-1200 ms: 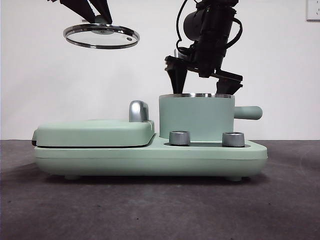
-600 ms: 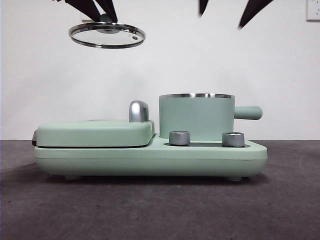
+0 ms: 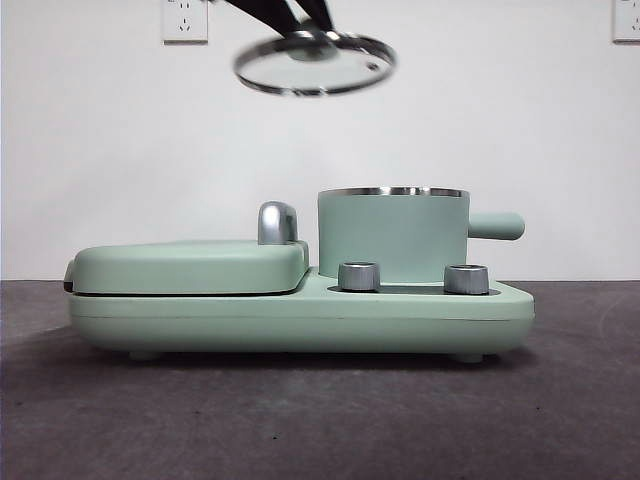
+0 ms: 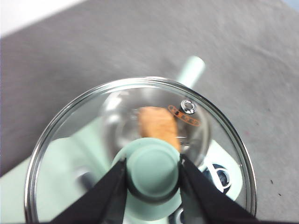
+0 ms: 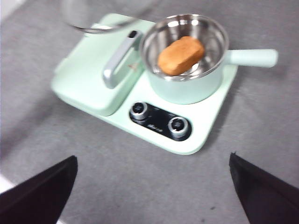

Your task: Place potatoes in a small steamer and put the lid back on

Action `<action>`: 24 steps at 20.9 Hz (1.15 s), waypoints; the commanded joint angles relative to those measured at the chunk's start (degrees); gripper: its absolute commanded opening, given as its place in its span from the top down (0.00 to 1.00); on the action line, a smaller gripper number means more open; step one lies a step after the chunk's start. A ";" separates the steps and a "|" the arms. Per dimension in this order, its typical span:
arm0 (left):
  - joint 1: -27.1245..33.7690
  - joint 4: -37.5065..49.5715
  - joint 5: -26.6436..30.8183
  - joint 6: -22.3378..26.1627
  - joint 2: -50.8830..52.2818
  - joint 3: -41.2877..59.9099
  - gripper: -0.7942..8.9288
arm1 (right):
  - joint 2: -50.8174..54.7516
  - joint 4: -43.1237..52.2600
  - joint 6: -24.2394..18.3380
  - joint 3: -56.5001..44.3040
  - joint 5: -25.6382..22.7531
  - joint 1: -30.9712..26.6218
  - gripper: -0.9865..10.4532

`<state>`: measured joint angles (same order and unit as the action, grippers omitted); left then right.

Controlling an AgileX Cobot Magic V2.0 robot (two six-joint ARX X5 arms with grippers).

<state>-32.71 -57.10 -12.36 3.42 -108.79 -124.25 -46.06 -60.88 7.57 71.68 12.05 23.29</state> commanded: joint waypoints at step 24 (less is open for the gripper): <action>-4.28 14.27 2.01 -1.53 -15.98 -1.92 0.90 | 19.34 6.86 7.37 -20.39 -0.07 1.27 0.46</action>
<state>-36.77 -43.59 -10.24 1.89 -123.81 -124.25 -26.65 -54.59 14.02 50.83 11.99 24.27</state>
